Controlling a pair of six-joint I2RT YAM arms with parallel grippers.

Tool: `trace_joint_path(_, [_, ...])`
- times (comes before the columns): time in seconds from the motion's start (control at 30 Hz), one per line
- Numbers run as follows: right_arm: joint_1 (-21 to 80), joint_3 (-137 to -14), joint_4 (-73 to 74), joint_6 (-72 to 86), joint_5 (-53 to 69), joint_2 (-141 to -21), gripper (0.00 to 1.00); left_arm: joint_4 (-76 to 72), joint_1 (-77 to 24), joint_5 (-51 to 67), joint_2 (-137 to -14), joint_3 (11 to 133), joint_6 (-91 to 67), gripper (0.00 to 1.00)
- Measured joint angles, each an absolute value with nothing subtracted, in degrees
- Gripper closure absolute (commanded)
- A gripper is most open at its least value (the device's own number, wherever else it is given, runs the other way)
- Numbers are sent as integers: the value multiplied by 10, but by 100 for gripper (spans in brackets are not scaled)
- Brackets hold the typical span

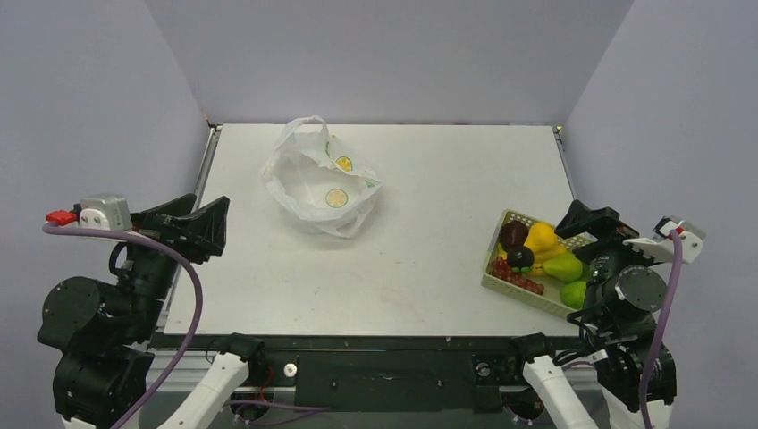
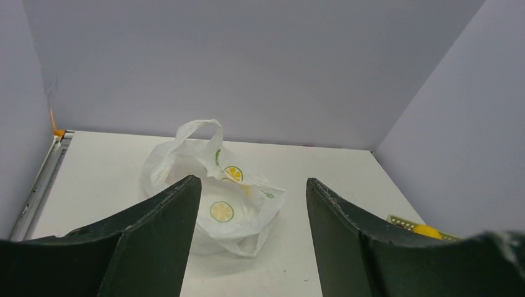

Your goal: Take the fake fruits out of the plastic bag

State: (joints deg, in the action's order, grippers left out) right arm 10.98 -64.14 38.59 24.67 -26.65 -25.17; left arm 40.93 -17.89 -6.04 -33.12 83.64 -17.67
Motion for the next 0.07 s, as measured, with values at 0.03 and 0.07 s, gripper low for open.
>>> trace_joint_path(0.03, [110,-640,385,246,-267,-251,11,404,-179,-60,-328,832,-177,39])
trace_joint_path(0.07, [111,-639,385,245,-267,-251,10,402,-179,-60,-325,828,-178,39])
